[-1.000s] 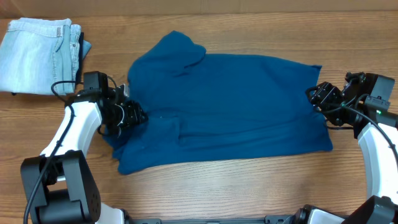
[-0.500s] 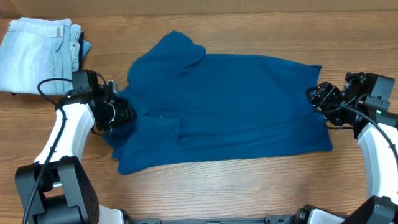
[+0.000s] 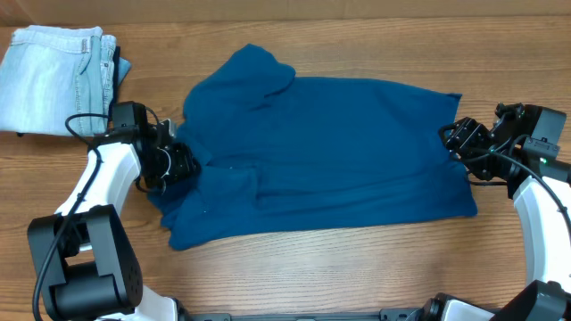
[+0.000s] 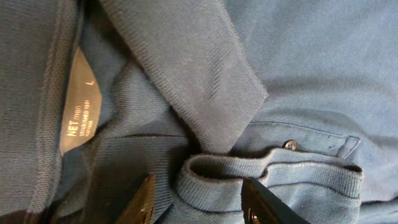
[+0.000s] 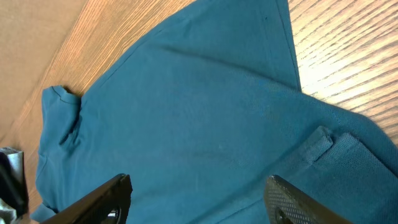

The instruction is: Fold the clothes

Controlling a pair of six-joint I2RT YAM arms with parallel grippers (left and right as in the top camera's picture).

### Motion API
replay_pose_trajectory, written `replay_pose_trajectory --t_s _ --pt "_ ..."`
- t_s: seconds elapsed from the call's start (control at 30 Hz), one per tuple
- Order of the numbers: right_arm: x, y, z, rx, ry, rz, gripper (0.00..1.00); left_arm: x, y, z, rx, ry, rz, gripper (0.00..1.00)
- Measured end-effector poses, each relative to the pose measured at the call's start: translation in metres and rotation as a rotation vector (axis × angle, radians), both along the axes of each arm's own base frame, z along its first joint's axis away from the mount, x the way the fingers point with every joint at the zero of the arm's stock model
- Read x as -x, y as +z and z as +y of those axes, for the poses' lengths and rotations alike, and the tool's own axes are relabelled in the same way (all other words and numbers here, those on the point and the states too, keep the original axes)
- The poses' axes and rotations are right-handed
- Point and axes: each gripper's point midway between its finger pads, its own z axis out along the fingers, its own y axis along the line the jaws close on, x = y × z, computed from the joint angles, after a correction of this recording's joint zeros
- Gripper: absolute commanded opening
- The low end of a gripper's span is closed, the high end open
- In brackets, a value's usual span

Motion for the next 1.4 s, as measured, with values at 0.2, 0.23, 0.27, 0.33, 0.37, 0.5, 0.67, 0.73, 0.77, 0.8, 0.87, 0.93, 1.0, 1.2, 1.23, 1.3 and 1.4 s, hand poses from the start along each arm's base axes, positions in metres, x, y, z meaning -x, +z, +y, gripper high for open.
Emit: replay_pose_trajectory --t_s 0.2,0.23,0.27,0.33,0.37,0.5,0.67,0.73,0.77,0.8,0.87,0.93,1.0,1.2,1.23,1.3,1.4 --pt "0.0 0.0 0.0 0.0 0.0 0.0 0.72 0.0 0.0 -0.005 -0.001 -0.02 -0.002 0.42" --pt "0.0 0.0 0.0 0.0 0.0 0.0 0.72 0.0 0.0 -0.006 -0.002 -0.028 -0.004 0.41" --pt "0.0 0.0 0.0 0.0 0.0 0.0 0.72 0.0 0.0 -0.007 -0.003 -0.034 -0.006 0.4" --pt "0.0 0.0 0.0 -0.001 0.0 0.0 0.72 -0.001 0.0 -0.009 -0.004 -0.042 -0.009 0.37" --pt "0.0 0.0 0.0 0.0 0.0 0.0 0.72 -0.001 0.0 -0.009 -0.005 -0.047 -0.01 0.34" --pt "0.0 0.0 0.0 0.0 0.0 0.0 0.72 -0.001 0.0 -0.01 -0.007 -0.052 -0.011 0.26" --pt "0.0 0.0 0.0 0.0 0.001 0.0 0.71 -0.001 0.0 -0.009 -0.01 -0.051 -0.011 0.09" --pt "0.0 0.0 0.0 -0.001 0.0 0.0 0.71 -0.002 0.0 -0.009 -0.012 -0.054 -0.016 0.04" --pt "0.0 0.0 0.0 0.0 0.0 0.0 0.71 -0.002 0.0 -0.009 -0.011 -0.053 -0.015 0.04" --pt "0.0 0.0 0.0 -0.001 0.001 0.0 0.71 -0.001 0.0 -0.009 -0.012 -0.055 -0.014 0.04" --pt "0.0 0.0 0.0 -0.001 0.0 0.0 0.71 -0.001 0.001 -0.009 -0.011 -0.055 -0.011 0.04" --pt "0.0 0.0 0.0 0.0 0.0 0.0 0.72 -0.002 0.005 -0.009 -0.011 -0.055 -0.008 0.04" --pt "0.0 0.0 0.0 0.0 0.0 0.0 0.71 -0.009 0.014 -0.008 -0.013 -0.055 -0.02 0.04" --pt "0.0 0.0 0.0 -0.001 0.0 0.0 0.71 -0.044 0.055 -0.003 -0.029 -0.055 -0.125 0.04" --pt "0.0 0.0 0.0 0.0 0.001 0.0 0.71 -0.046 0.057 -0.003 -0.03 -0.054 -0.131 0.04" --pt "0.0 0.0 0.0 0.0 0.0 0.0 0.71 -0.045 0.058 -0.002 -0.038 -0.052 -0.125 0.04" --pt "0.0 0.0 0.0 0.0 0.001 0.0 0.71 -0.038 0.054 0.003 -0.067 -0.045 -0.091 0.05"
